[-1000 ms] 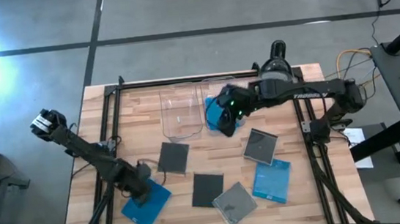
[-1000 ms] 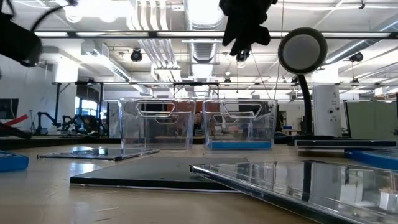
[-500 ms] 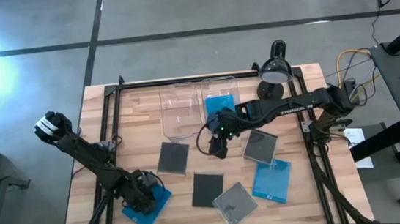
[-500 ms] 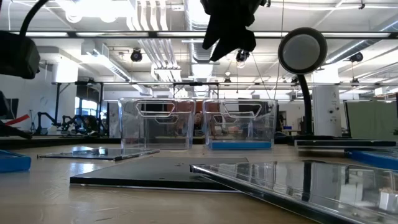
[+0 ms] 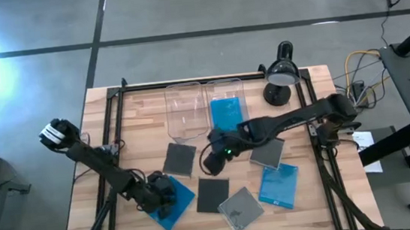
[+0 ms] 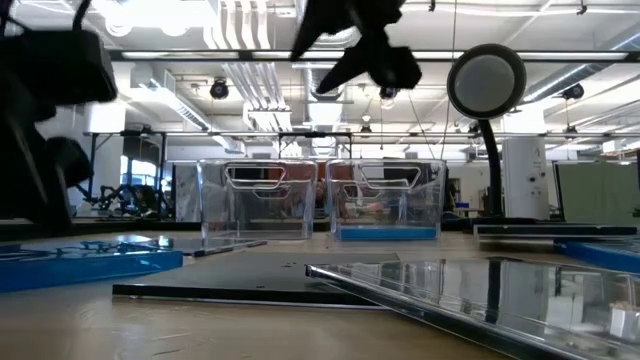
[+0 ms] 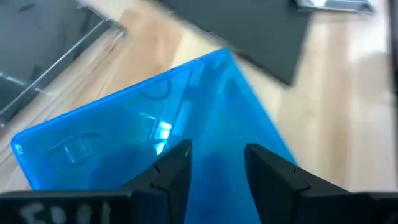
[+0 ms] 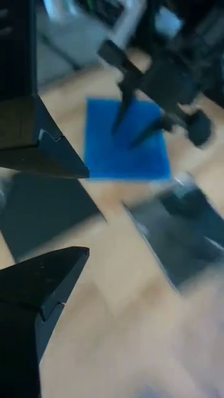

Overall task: Pick & place jewel cases by type
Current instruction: Put the left blue CD case into the right transparent bin

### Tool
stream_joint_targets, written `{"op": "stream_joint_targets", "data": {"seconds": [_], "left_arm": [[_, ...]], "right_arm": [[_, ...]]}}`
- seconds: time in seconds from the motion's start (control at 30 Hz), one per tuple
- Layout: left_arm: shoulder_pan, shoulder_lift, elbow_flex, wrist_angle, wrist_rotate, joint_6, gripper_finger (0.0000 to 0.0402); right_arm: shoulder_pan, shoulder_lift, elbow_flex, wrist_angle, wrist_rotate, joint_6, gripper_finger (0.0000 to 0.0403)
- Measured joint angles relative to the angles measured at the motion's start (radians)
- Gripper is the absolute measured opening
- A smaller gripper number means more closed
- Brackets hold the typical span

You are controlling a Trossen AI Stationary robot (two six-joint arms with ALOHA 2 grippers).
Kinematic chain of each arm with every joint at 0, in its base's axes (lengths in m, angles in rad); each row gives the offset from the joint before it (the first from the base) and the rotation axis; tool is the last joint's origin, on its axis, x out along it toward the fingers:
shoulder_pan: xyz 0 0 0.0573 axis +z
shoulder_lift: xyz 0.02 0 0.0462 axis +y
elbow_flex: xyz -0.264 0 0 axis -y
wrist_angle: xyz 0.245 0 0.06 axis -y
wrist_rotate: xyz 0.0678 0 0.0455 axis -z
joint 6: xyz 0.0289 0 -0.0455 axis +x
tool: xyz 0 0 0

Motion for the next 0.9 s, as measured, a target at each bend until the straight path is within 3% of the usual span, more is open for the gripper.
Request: {"op": "stream_joint_targets", "data": {"seconds": [0.2, 0.37, 0.5, 0.77, 0.9], "left_arm": [[-0.048, -0.125, 0.064, -0.362, 0.047, -0.007, 0.0128], [-0.116, -0.177, 0.071, -0.638, 0.038, -0.089, 0.0128], [-0.151, -0.175, 0.026, -0.618, 0.041, -0.097, 0.0128], [-0.152, -0.16, -0.092, -0.414, 0.147, -0.168, 0.0129], [-0.162, -0.163, -0.1, -0.356, 0.154, -0.191, 0.0129]], "right_arm": [[0.036, 0.145, 0.008, 0.267, -0.212, 0.165, 0.0183], [0.052, 0.204, 0.008, 0.363, -0.233, 0.306, 0.0177], [0.078, 0.244, 0.009, 0.416, -0.224, 0.423, 0.0176], [0.145, 0.367, 0.008, 0.58, -0.213, 0.663, 0.0176], [0.162, 0.424, 0.012, 0.628, -0.19, 0.755, 0.0176]]}}
